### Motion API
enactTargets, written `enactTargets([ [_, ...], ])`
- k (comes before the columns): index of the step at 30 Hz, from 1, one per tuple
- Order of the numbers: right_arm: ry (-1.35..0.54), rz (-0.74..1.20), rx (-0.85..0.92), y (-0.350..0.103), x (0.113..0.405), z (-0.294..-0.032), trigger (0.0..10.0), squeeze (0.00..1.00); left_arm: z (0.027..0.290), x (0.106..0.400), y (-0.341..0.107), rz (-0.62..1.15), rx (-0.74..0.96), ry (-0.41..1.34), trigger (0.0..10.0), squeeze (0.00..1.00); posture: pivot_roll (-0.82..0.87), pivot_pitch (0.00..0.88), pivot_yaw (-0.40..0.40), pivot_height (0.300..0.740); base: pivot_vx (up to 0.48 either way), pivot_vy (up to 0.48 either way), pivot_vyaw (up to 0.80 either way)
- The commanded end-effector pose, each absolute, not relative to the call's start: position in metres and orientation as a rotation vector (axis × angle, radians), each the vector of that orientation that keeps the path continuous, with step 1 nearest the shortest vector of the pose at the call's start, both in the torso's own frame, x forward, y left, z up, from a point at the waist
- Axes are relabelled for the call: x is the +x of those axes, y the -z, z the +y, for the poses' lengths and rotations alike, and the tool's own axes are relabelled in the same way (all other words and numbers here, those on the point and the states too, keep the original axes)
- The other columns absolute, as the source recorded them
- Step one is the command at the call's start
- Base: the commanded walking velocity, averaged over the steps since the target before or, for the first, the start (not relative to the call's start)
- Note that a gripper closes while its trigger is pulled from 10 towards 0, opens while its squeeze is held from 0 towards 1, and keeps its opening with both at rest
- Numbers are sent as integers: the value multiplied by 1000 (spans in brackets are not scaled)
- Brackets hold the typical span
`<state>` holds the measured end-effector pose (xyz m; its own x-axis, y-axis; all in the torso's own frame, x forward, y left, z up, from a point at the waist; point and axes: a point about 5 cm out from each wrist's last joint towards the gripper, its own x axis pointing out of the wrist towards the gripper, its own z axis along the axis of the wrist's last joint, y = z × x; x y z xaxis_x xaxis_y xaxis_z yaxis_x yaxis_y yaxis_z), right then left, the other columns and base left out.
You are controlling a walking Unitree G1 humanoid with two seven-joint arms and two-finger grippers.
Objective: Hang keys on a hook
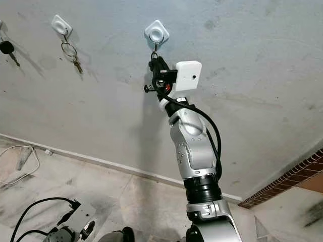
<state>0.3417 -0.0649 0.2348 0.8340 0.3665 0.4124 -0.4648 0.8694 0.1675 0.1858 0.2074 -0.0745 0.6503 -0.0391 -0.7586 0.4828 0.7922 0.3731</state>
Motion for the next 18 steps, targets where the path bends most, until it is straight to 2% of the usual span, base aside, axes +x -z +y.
enactTargets([
  [1, -442, -317, 309, -224, 343, -64, 10000, 0, 214, 178, 78, 860, 607, 321, 10000, 0, -19, 152, 96, 740, 0, 0, 0],
  [8, -430, -291, 303, -218, 342, -63, 10000, 0, 213, 179, 77, 857, 608, 325, 10000, 0, -22, 151, 97, 740, 0, 0, 0],
  [9, -427, -287, 307, -217, 343, -64, 10000, 1000, 212, 180, 77, 856, 608, 326, 10000, 0, -23, 151, 97, 740, 0, 0, 0],
  [18, -409, -320, 198, -216, 340, -67, 10000, 1000, 210, 181, 77, 851, 603, 329, 10000, 0, -24, 145, 92, 740, 0, 0, 0],
])
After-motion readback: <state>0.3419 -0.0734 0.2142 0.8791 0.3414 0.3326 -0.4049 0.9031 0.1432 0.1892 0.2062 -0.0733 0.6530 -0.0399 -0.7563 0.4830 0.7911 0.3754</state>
